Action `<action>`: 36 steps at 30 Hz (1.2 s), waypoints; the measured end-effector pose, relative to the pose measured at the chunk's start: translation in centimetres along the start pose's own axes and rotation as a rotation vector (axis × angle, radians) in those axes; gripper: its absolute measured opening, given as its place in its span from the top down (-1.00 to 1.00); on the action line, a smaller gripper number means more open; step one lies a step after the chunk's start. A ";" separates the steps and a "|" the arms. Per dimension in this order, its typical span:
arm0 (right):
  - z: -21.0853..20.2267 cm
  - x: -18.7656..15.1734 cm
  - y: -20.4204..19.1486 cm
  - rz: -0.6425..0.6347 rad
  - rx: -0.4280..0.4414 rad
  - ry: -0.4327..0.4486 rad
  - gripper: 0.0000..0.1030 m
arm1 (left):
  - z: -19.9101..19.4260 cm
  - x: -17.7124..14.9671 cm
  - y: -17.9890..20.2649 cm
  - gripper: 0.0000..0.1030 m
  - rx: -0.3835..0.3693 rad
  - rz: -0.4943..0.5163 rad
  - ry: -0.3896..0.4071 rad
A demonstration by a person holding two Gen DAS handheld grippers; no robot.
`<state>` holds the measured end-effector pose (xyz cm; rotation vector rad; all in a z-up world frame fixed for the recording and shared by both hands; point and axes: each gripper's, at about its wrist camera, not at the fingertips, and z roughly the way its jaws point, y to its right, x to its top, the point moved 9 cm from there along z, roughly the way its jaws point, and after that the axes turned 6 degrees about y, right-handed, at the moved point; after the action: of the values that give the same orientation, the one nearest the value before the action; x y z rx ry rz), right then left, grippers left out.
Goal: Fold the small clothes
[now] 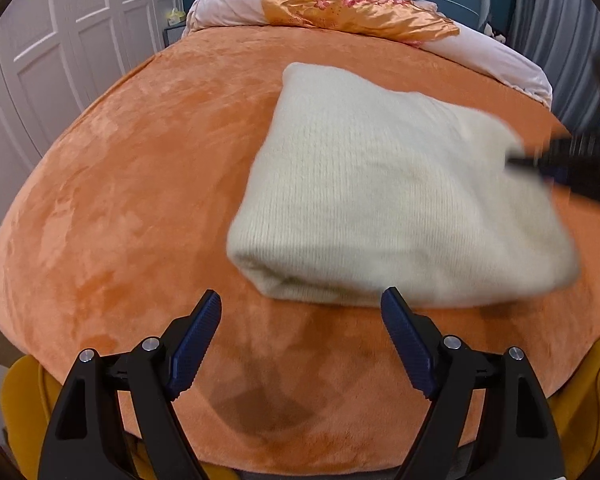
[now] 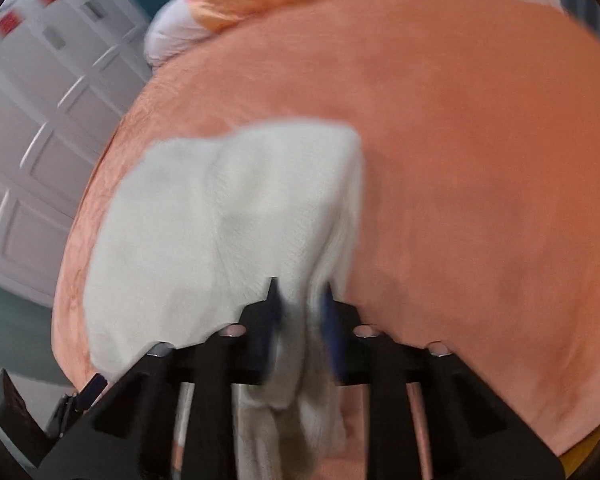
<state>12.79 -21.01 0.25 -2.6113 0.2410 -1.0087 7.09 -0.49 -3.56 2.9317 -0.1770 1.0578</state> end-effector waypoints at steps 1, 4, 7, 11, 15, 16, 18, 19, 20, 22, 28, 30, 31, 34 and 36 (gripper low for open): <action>-0.9 0.7 -0.6 -0.035 0.000 0.036 0.69 | -0.1 -0.1 0.0 -0.55 0.002 0.001 0.001; -1.6 3.1 -1.4 -0.115 -0.012 0.125 0.70 | -0.1 -0.6 0.2 -0.55 0.004 0.008 -0.008; 5.1 -0.4 2.9 -0.074 -0.118 -0.087 0.67 | 0.1 -1.1 0.6 -0.55 0.013 0.019 -0.030; 3.5 -0.5 3.2 0.005 -0.120 -0.033 0.59 | -0.2 -1.6 1.0 -0.57 0.030 0.046 -0.028; -1.6 -0.6 1.7 -0.035 -0.155 0.085 0.47 | 0.2 -2.2 1.6 -0.57 0.056 0.075 -0.038; -2.8 -1.7 1.6 -0.045 -0.170 0.092 0.24 | 0.3 -2.3 1.7 -0.57 0.065 0.087 -0.040; -3.9 -3.4 1.9 -0.067 -0.205 0.096 -0.03 | 0.4 -2.5 1.8 -0.57 0.089 0.107 -0.036; -4.5 -5.3 2.2 -0.080 -0.234 0.093 -0.10 | 0.4 -2.7 1.8 -0.57 0.100 0.111 -0.032; -5.0 -6.5 2.6 -0.082 -0.247 0.090 -0.17 | 0.5 -2.8 1.8 -0.57 0.107 0.114 -0.031; -4.9 -8.7 3.1 -0.067 -0.253 0.079 -0.33 | 0.7 -3.4 2.0 -0.57 0.118 0.119 -0.031; -3.2 -13.6 3.2 -0.069 -0.344 0.078 -0.61 | 0.9 -3.7 2.4 -0.61 0.148 0.127 0.032; -2.9 -14.6 3.0 -0.069 -0.345 0.073 -0.63 | 1.0 -3.7 2.1 -0.69 0.159 0.102 0.046; -2.3 -14.8 2.8 -0.079 -0.339 0.068 -0.63 | 1.2 -3.7 1.9 -0.69 0.156 0.091 0.047; -1.7 -15.6 2.5 -0.109 -0.346 0.061 -0.72 | 1.5 -3.9 1.7 -0.71 0.140 0.041 0.066; -1.4 -15.8 2.3 -0.120 -0.356 0.075 -0.81 | 1.7 -3.9 1.4 -0.82 0.151 0.019 0.078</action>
<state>0.18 -19.24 -9.42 -2.9388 0.3093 -1.2019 5.04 -1.60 -7.32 3.0189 -0.1287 1.2384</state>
